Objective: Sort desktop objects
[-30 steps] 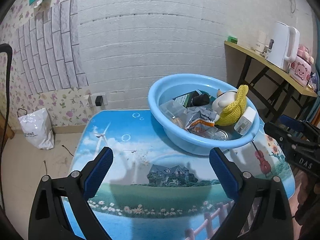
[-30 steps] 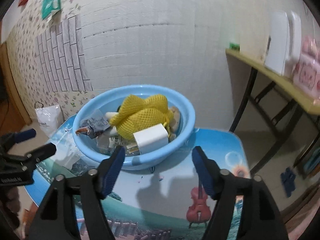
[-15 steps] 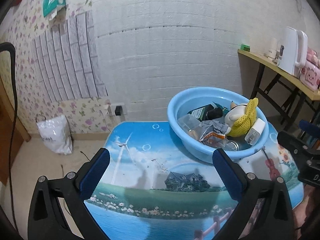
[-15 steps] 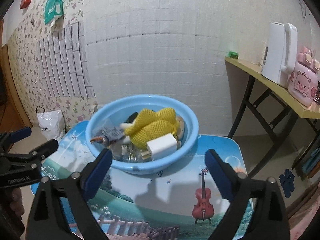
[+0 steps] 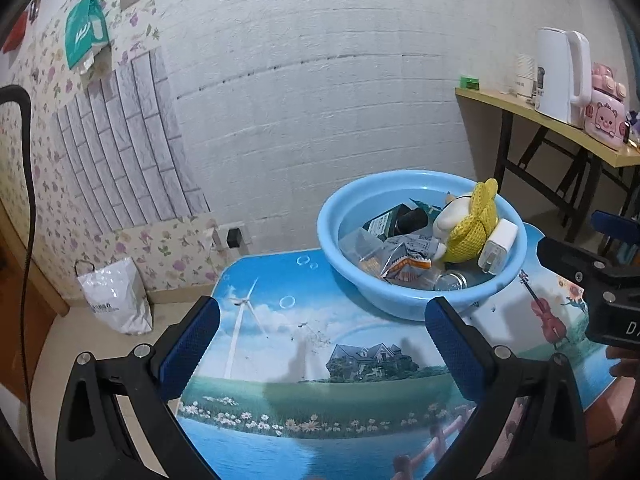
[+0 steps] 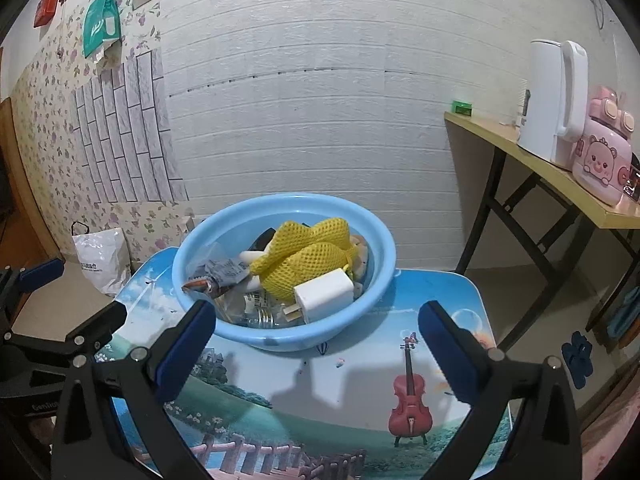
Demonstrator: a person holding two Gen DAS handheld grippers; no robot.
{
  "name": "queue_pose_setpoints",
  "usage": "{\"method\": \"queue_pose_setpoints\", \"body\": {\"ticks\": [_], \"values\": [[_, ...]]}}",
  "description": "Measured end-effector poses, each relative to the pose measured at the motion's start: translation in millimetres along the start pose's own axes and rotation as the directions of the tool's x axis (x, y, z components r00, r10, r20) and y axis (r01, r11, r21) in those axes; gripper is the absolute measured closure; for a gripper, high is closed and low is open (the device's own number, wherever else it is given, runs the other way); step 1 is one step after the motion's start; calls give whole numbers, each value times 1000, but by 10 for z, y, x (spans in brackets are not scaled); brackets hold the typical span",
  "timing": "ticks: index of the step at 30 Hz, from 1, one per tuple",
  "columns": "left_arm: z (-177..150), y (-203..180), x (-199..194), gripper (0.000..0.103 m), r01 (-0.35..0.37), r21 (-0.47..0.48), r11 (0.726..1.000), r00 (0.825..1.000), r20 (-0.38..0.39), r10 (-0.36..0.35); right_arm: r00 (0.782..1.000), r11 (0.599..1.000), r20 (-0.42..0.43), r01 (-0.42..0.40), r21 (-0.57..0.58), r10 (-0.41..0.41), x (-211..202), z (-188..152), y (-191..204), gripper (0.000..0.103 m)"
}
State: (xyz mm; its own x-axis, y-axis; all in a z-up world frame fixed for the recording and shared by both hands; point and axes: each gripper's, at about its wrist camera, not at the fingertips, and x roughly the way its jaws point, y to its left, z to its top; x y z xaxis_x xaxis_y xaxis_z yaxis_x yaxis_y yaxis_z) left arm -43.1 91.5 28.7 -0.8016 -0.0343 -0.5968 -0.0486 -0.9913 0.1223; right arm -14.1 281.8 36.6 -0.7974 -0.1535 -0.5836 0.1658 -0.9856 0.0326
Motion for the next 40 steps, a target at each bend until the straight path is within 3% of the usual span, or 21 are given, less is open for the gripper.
{"method": "queue_pose_setpoints", "body": {"ticks": [11,40], "values": [[-54,69,106,0,2,-44,999,998,-55,-4,1000,1000,-14,2,-4,-3,24,-26,26,0],[-148,119,114,0,-25,-78,997,998,-66,20,999,1000,-38,11,-23,-11,52,-117,99,0]]}}
